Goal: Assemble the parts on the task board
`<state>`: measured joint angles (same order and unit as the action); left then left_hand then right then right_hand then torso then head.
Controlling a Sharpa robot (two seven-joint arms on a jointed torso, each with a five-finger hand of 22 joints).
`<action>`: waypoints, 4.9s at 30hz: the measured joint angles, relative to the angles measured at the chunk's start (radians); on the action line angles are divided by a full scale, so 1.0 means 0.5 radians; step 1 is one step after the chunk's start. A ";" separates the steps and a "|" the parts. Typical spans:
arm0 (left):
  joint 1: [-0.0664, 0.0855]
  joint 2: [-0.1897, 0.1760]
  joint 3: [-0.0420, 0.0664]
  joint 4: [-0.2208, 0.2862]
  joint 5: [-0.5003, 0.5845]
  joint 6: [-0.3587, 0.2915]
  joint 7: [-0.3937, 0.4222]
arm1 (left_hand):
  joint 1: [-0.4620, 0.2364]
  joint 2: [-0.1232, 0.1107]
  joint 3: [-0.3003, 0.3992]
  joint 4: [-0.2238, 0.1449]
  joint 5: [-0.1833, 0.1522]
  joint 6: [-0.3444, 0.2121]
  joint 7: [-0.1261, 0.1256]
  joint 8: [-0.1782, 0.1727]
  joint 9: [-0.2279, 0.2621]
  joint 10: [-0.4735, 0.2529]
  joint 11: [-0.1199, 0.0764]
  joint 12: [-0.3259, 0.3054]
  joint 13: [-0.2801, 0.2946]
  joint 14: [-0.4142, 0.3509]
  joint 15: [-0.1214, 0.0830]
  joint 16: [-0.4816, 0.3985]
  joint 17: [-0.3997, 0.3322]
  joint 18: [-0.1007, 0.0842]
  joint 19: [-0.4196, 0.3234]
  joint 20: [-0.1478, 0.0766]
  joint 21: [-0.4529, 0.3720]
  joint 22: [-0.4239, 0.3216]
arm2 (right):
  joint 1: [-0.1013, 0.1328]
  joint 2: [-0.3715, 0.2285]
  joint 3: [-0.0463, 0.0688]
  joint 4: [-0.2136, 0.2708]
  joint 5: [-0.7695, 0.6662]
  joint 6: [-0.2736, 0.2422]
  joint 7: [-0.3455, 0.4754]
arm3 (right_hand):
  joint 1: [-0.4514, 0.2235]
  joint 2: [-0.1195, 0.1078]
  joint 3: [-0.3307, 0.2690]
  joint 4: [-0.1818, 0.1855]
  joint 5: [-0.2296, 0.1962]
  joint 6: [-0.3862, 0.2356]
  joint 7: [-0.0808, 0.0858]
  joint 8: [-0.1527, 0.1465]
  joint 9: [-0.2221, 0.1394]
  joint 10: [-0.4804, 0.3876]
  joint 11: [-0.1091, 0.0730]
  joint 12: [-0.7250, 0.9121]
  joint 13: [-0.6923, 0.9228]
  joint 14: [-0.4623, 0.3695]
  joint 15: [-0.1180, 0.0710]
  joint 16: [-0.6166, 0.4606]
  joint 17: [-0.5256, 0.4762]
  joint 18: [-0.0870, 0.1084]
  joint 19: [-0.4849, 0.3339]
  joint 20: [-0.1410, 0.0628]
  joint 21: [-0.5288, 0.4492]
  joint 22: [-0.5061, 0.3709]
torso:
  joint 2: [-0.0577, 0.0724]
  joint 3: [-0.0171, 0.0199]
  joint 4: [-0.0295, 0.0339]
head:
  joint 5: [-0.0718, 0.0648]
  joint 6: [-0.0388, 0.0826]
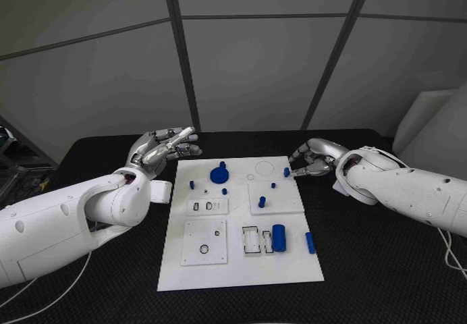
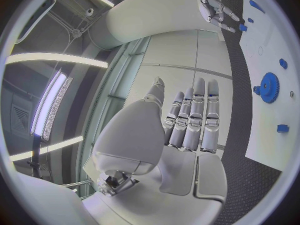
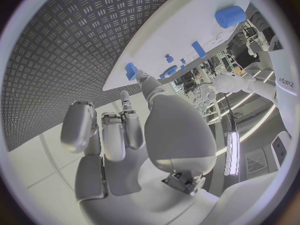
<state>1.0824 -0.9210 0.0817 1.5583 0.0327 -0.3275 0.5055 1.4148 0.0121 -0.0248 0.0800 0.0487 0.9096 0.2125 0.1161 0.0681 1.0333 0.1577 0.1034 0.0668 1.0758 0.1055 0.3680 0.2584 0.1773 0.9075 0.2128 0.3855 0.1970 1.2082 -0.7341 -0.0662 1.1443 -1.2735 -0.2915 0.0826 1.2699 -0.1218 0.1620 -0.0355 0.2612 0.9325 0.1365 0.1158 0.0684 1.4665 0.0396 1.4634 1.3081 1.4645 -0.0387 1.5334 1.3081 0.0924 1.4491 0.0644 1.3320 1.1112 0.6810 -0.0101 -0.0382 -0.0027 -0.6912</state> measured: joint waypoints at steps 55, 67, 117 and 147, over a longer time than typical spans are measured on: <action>-0.001 0.001 0.000 -0.006 0.002 0.004 -0.011 | 0.000 0.000 0.000 0.000 0.000 0.000 0.000 -0.007 0.000 0.000 0.000 0.000 0.000 0.000 0.000 -0.011 0.000 0.000 0.000 0.000 0.000 -0.002 | -0.049 0.137 0.001 -0.129 -0.089 0.017 -0.041 | 0.042 0.221 0.028 -0.010 -0.140 0.250 -0.052 0.094 0.034 -0.004 -0.012 0.070 -0.001 0.005 0.009 0.051 -0.001 -0.031 -0.014 0.014 0.131 0.178 | -0.004 0.0023 -0.001 | 0.014 -0.032; -0.001 -0.001 0.000 -0.007 0.002 0.004 -0.012 | 0.000 0.000 0.000 0.000 0.000 0.000 0.000 -0.007 0.000 0.000 0.000 0.000 0.000 0.000 0.000 -0.011 0.000 0.000 0.000 0.000 0.000 -0.001 | -0.050 0.116 0.001 -0.066 -0.064 -0.054 -0.045 | 0.051 0.229 0.040 -0.011 -0.141 0.274 -0.062 0.098 0.043 0.004 -0.019 0.083 -0.001 0.005 -0.006 0.058 -0.001 -0.030 -0.014 0.014 0.139 0.200 | -0.004 0.0038 -0.001 | 0.020 -0.036; -0.001 0.090 -0.003 -0.128 0.017 0.006 -0.028 | 0.000 0.000 -0.006 -0.006 0.000 0.000 0.000 -0.007 0.000 0.007 0.007 0.000 0.000 0.000 0.000 -0.010 0.000 0.000 0.000 0.000 -0.008 -0.001 | -0.084 0.615 -0.113 0.447 -0.421 0.028 -0.640 | 0.027 0.250 0.053 0.003 -0.114 0.262 -0.058 0.062 0.036 0.004 -0.019 0.093 -0.001 0.005 -0.005 0.058 0.000 -0.030 -0.007 0.007 0.154 0.216 | -0.067 -0.0222 0.013 | 0.138 -0.109; -0.001 0.086 -0.003 -0.128 0.019 0.006 -0.028 | 0.000 0.000 -0.006 -0.006 0.000 0.000 0.000 -0.007 0.000 0.007 0.007 0.000 0.000 0.000 0.000 -0.010 0.000 0.000 0.000 0.000 -0.008 -0.002 | -0.117 0.671 -0.112 0.372 -0.518 0.056 -0.667 | 0.017 0.239 0.062 0.005 -0.114 0.246 -0.054 0.045 0.036 0.004 -0.019 0.085 -0.001 0.005 -0.005 0.058 -0.001 -0.030 -0.007 0.007 0.154 0.212 | -0.067 -0.0213 0.010 | 0.157 -0.134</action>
<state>1.0821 -0.8779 0.0803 1.4941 0.0423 -0.3245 0.4913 1.4148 0.0121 -0.0276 0.0772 0.0487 0.9095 0.2126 0.1127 0.0681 1.0368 0.1612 0.1034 0.0668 1.0758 0.1055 0.3631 0.2584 0.1773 0.9075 0.2129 0.3816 0.1958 1.1497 -0.3988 -0.1224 1.3305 -1.5324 -0.2634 -0.2512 1.2783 -0.0023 0.1928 -0.0329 0.2042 1.0553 0.1095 0.1382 0.0865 1.4684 0.0303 1.5057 1.3076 1.4668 -0.0413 1.5623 1.3077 0.0774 1.4457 0.0678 1.4089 1.2172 0.6475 -0.0207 -0.0330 0.0760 -0.7584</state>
